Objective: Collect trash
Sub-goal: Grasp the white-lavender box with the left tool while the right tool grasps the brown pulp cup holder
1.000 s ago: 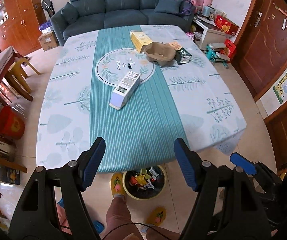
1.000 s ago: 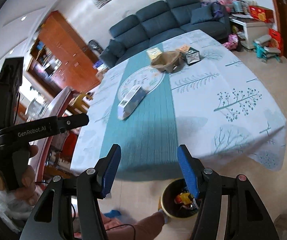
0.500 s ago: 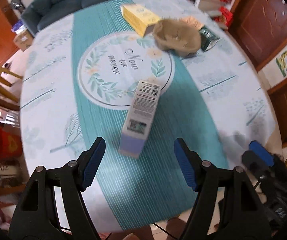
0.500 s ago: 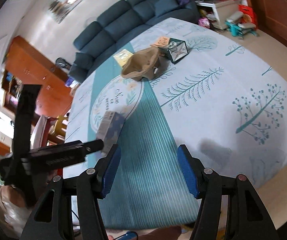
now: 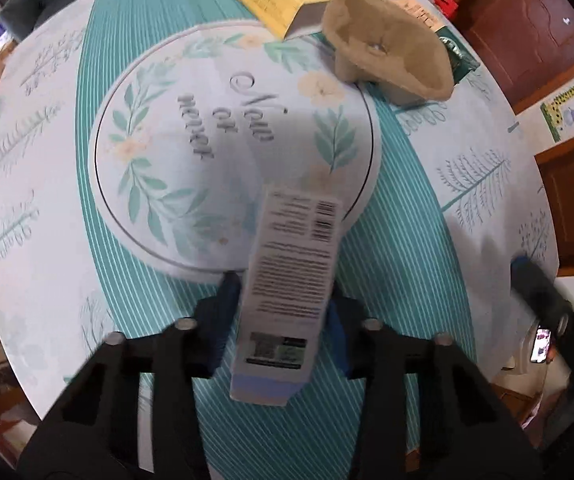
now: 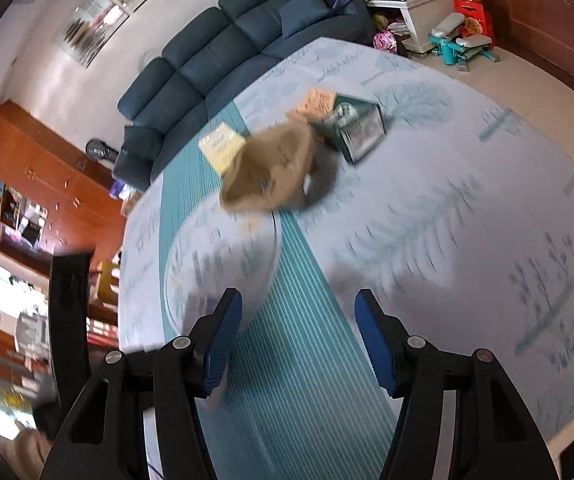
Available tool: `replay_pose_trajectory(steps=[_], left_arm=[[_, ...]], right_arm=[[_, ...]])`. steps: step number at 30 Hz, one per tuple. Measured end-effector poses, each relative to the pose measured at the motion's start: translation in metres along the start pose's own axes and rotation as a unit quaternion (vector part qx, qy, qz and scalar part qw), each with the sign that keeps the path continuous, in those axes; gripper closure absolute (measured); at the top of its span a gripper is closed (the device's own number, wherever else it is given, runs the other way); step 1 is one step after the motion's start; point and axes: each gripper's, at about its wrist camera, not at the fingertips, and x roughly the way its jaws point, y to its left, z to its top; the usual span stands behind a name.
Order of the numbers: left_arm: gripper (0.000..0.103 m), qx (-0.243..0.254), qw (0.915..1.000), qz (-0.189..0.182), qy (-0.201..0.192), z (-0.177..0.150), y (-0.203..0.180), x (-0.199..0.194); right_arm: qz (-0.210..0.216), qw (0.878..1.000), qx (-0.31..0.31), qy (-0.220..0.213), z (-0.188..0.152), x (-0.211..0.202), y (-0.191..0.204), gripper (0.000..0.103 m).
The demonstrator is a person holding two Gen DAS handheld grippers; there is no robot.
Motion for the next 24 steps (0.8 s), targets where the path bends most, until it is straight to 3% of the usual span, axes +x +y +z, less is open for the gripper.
replay_pose_trajectory(steps=[7,15,18,24], left_arm=[[0.069,-0.008,0.9995,-0.023,-0.019,0.015,0.017,-0.011],[0.069,-0.035,0.9981,-0.030,-0.041,0.035,0.045,-0.032],[0.069,-0.050,0.9968,-0.037,-0.049,0.041,0.053,-0.040],[0.069,-0.070,0.9945,-0.041,-0.066,0.056,0.065,-0.054]], right_arm=[[-0.010,0.999,0.033,0.003,0.051,0.040,0.012,0.043],[-0.028,0.996,0.080,0.009,0.084,0.078,0.012,0.044],[-0.041,0.995,0.086,0.019,0.092,0.091,0.011,0.055],[-0.044,0.995,0.082,0.039,0.086,0.101,0.013,0.089]])
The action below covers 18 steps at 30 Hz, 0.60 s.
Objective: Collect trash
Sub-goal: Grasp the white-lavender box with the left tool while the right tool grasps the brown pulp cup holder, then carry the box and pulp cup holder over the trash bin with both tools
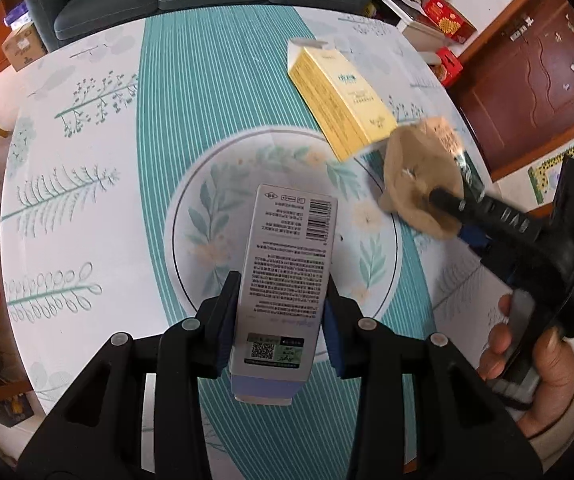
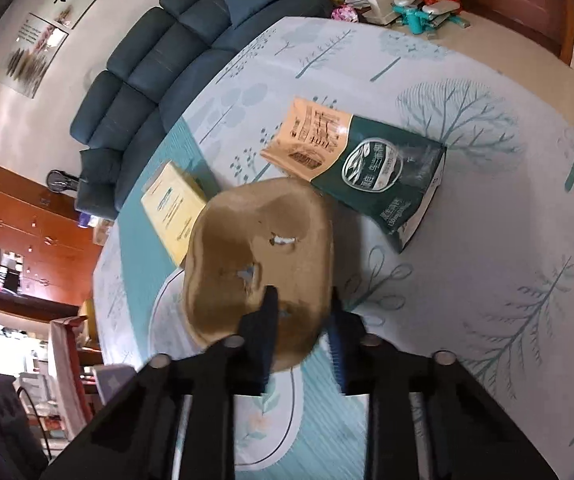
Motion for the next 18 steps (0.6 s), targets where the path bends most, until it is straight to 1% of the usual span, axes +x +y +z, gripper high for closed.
replay_pose_trajectory(steps=[1,3,7,12,18], left_arm=[[0.069,-0.001,1.0000,0.001,-0.001,0.003,0.000,0.000],[0.069,0.000,1.0000,0.005,-0.002,0.004,0.000,0.001],[0.069,0.002,1.0000,0.009,0.003,-0.005,-0.002,-0.003],[0.069,0.001,0.9998,0.009,0.017,-0.024,-0.008,-0.004],[0.069,0.004,0.9995,0.010,0.030,-0.060,-0.026,-0.016]], right_arm=[[0.005,1.000,0.003,0.001,-0.003,-0.001,-0.002,0.091],[0.013,1.000,0.005,0.004,-0.008,-0.004,-0.007,0.091],[0.028,1.000,0.005,0.009,-0.025,-0.021,-0.018,0.092],[0.040,0.999,0.003,0.012,-0.052,-0.050,-0.037,0.092],[0.060,0.998,0.004,0.025,-0.089,-0.091,-0.072,0.092]])
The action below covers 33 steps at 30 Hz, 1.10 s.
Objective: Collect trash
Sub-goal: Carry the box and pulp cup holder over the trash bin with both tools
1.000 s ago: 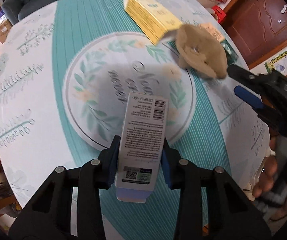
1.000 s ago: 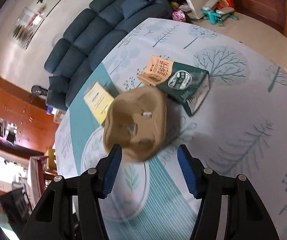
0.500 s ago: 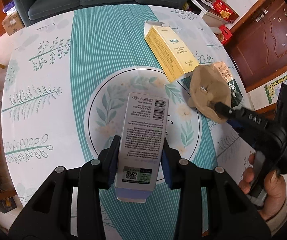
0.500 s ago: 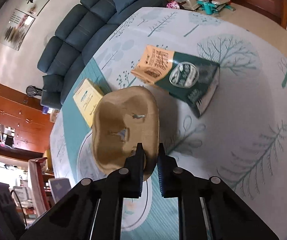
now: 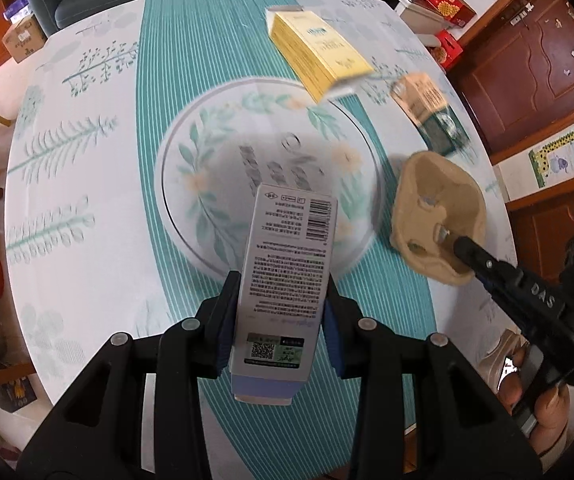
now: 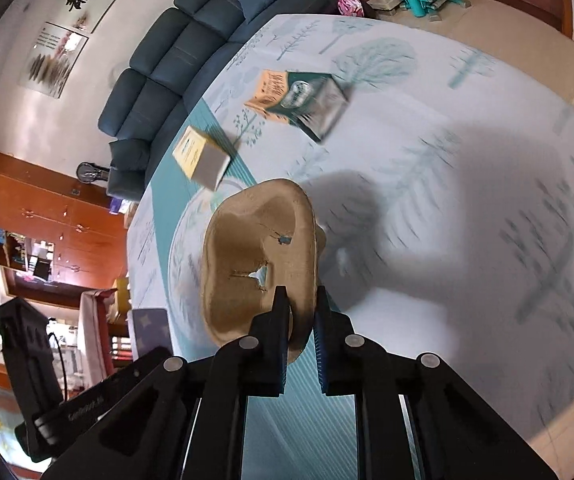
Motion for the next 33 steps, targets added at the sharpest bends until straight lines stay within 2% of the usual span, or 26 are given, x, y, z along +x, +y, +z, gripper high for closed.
replay_pose_trajectory(steps=[6,13,19,26,33], left_arm=[[0.069,0.012,0.9999,0.006,-0.008,-0.057,-0.037,-0.020],[0.069,-0.028,0.9990,0.009,-0.032,-0.142,-0.089,-0.044],[0.069,-0.055,0.9981,0.015,-0.023,-0.215,-0.133,-0.050],[0.069,-0.068,0.9971,0.033,-0.008,-0.275,-0.163,-0.051],[0.069,-0.063,0.9963,0.056,0.013,-0.304,-0.170,-0.045]], right_arm=[[0.031,0.999,-0.010,0.033,-0.042,-0.048,-0.043,0.092],[0.053,0.996,-0.048,0.054,-0.082,-0.120,-0.098,0.092],[0.051,0.994,-0.070,0.071,-0.116,-0.171,-0.151,0.092],[0.045,0.992,-0.051,0.106,-0.147,-0.180,-0.201,0.092],[0.026,0.991,-0.038,0.127,-0.172,-0.163,-0.229,0.092]])
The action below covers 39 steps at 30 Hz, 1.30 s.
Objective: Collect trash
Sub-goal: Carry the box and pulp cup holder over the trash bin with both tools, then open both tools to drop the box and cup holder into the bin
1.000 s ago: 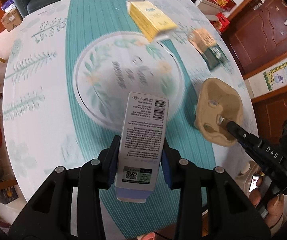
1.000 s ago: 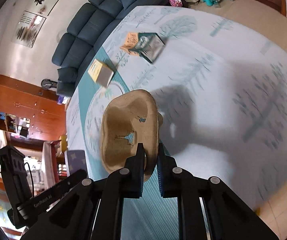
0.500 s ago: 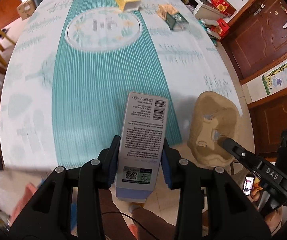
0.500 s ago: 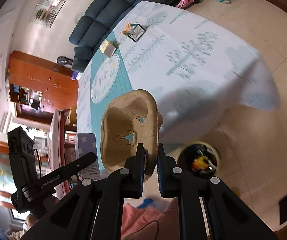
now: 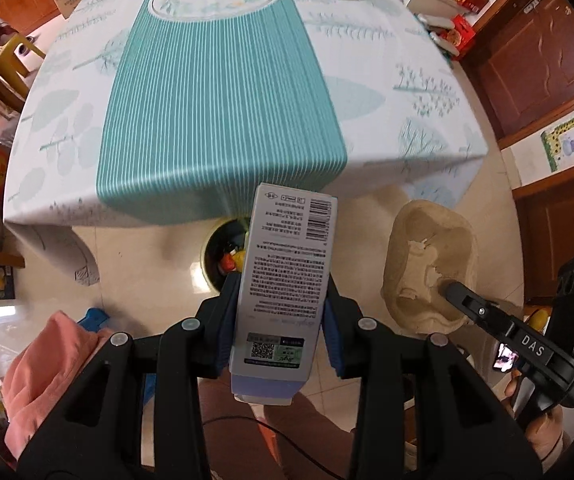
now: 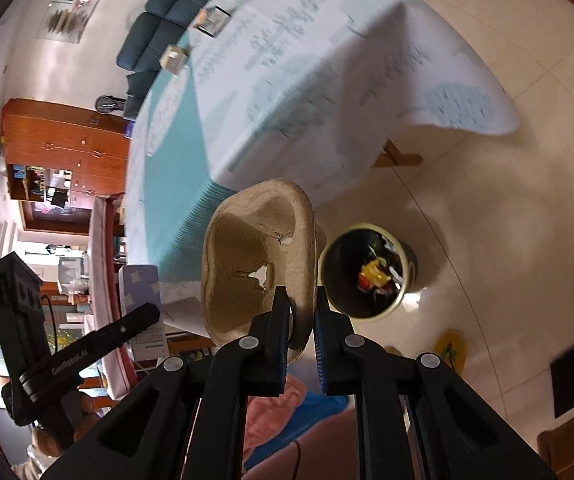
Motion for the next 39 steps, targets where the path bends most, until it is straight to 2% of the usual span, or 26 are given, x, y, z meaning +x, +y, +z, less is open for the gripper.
replay_pose_trajectory(steps=[9,15,22,29,30,31,32,33,34,36,38,39], left_arm=[[0.069,-0.001,0.9986,0.012,0.052,-0.035,0.010,0.059],[0.069,-0.010,0.9979,0.008,0.064,-0.048,0.023,0.111],[0.069,-0.025,0.9964,0.016,0.079,-0.057,0.050,0.199],[0.069,-0.024,0.9971,0.021,0.069,-0.058,0.075,0.284],[0.069,-0.023,0.9973,0.022,0.067,-0.058,0.077,0.292],[0.069,-0.024,0.9975,0.023,0.063,-0.058,0.081,0.303],[0.068,-0.024,0.9975,0.022,0.063,-0.057,0.080,0.309],[0.067,-0.024,0.9974,0.022,0.064,-0.057,0.084,0.319],[0.065,-0.025,0.9974,0.025,0.063,-0.057,0.086,0.326],[0.040,-0.028,0.9976,0.030,0.055,-0.059,0.092,0.335],[0.031,-0.034,0.9977,0.031,0.051,-0.060,0.098,0.340],[0.031,-0.041,0.9976,0.029,0.049,-0.061,0.102,0.342]], right_arm=[[-0.060,0.998,0.009,0.032,-0.023,0.063,-0.029,0.092],[-0.100,0.994,0.002,0.047,-0.030,0.120,-0.049,0.092],[-0.127,0.990,-0.015,0.052,-0.032,0.204,-0.070,0.092],[-0.161,0.982,-0.083,0.056,-0.045,0.296,-0.077,0.091],[-0.162,0.981,-0.095,0.055,-0.047,0.308,-0.078,0.090],[-0.162,0.980,-0.100,0.055,-0.049,0.315,-0.077,0.085],[-0.161,0.979,-0.106,0.058,-0.050,0.325,-0.077,0.075],[-0.157,0.980,-0.108,0.061,-0.051,0.333,-0.077,0.071],[-0.154,0.980,-0.108,0.061,-0.052,0.340,-0.077,0.068],[-0.159,0.979,-0.112,0.060,-0.053,0.351,-0.078,0.067],[-0.158,0.978,-0.119,0.061,-0.058,0.355,-0.075,0.067],[-0.159,0.978,-0.122,0.062,-0.060,0.356,-0.074,0.067]])
